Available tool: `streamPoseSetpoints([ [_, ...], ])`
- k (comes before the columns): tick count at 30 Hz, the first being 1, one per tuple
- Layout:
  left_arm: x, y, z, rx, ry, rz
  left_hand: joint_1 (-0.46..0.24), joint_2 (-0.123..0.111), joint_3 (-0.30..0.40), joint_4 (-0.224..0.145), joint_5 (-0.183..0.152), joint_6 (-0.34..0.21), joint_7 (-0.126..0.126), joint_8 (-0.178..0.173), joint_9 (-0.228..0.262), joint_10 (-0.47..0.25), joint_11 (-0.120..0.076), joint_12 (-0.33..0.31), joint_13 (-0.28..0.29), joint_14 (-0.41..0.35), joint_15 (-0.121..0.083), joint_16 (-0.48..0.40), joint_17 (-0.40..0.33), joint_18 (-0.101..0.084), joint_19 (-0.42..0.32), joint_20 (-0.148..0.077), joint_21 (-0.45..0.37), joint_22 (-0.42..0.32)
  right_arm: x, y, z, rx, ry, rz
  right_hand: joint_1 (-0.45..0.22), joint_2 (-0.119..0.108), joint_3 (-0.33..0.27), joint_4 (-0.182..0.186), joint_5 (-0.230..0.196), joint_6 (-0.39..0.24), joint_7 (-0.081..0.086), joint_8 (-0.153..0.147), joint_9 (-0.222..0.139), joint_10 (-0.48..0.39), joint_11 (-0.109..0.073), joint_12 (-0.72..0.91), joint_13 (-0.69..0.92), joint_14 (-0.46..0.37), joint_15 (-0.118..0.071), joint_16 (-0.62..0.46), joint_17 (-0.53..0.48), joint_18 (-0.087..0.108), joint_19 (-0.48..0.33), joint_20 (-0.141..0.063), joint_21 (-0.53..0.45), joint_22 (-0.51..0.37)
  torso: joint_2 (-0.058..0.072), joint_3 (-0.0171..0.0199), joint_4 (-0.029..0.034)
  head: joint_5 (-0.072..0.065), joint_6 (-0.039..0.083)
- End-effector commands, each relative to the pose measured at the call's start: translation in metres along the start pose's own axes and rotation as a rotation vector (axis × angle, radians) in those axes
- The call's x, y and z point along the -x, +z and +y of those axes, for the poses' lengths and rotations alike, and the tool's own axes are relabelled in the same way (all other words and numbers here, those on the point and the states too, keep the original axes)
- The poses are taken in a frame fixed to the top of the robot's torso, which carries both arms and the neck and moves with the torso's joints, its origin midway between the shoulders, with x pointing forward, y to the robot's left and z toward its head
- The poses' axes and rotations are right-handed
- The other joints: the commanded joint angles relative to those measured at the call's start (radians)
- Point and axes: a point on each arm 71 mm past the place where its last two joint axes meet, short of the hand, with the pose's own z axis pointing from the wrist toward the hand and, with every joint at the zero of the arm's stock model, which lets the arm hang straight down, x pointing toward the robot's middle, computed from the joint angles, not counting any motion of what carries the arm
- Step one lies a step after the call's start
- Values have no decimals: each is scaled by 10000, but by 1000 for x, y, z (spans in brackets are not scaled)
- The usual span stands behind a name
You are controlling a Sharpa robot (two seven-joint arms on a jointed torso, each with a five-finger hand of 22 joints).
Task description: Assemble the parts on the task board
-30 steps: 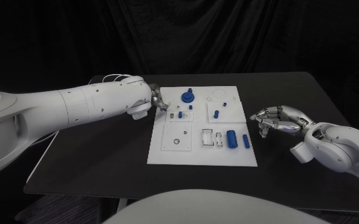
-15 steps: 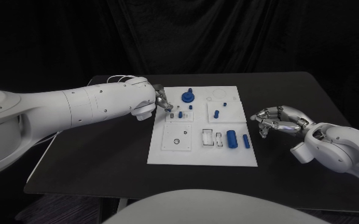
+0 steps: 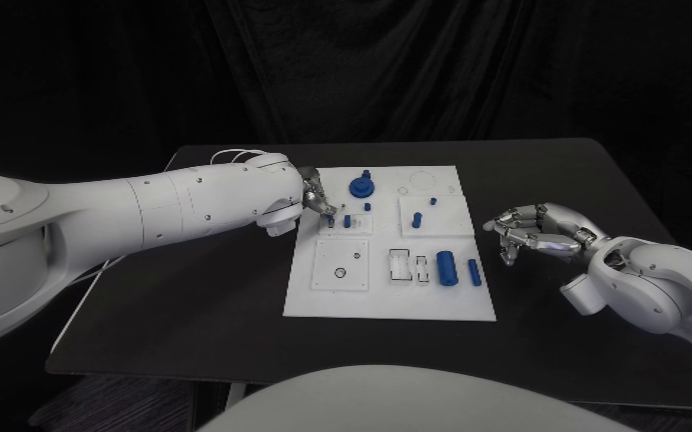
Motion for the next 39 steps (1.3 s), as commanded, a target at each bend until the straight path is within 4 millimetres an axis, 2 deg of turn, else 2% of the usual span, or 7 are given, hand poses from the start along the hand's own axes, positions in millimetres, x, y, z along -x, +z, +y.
streamPoseSetpoints([
  [1,-2,0,-2,-188,-58,71,-120,-4,58,1,-67,62,-59,21,6,1039,-83,-5,2611,1040,-88,27,2634,30,-27,-67,-57,1675,0,-1,1,207,-21,-61,9,-31,-4,-17,0,20,9,63,-4,-33,12,23,-15,-43,-37,55,-15,175,-43,-26,55,11,7,-1,6,7,0],
  [22,-17,4,8,-161,-166,232,-139,9,73,-1,-72,51,-57,12,6,1039,-82,-5,2611,1040,-88,27,2634,38,-41,-67,-92,1665,0,-1,0,151,-16,-47,0,-31,-7,-10,1,22,8,65,-4,-28,12,26,-15,-39,-37,58,-16,175,-42,-25,57,11,-3,1,3,-3,0],
  [36,-19,4,12,-181,-217,229,-118,14,106,-22,-36,33,-62,1,7,1039,-85,-5,2611,1040,-88,27,2634,47,-57,-68,-136,1652,-1,0,0,86,-10,-16,-9,-15,-1,1,6,15,4,64,-7,-20,8,30,-19,-33,-39,65,-21,176,-40,-25,60,12,-2,-7,6,-12,0],
  [39,-19,3,13,-209,-250,196,-83,-2,171,-38,93,10,-60,-11,17,1039,-85,-5,2611,1040,-89,27,2634,51,-64,-69,-160,1647,-1,0,0,60,-10,-10,-9,-15,-1,1,6,15,4,64,-7,-20,8,30,-19,-33,-39,65,-21,176,-40,-25,60,12,-4,-7,4,-24,0],
])
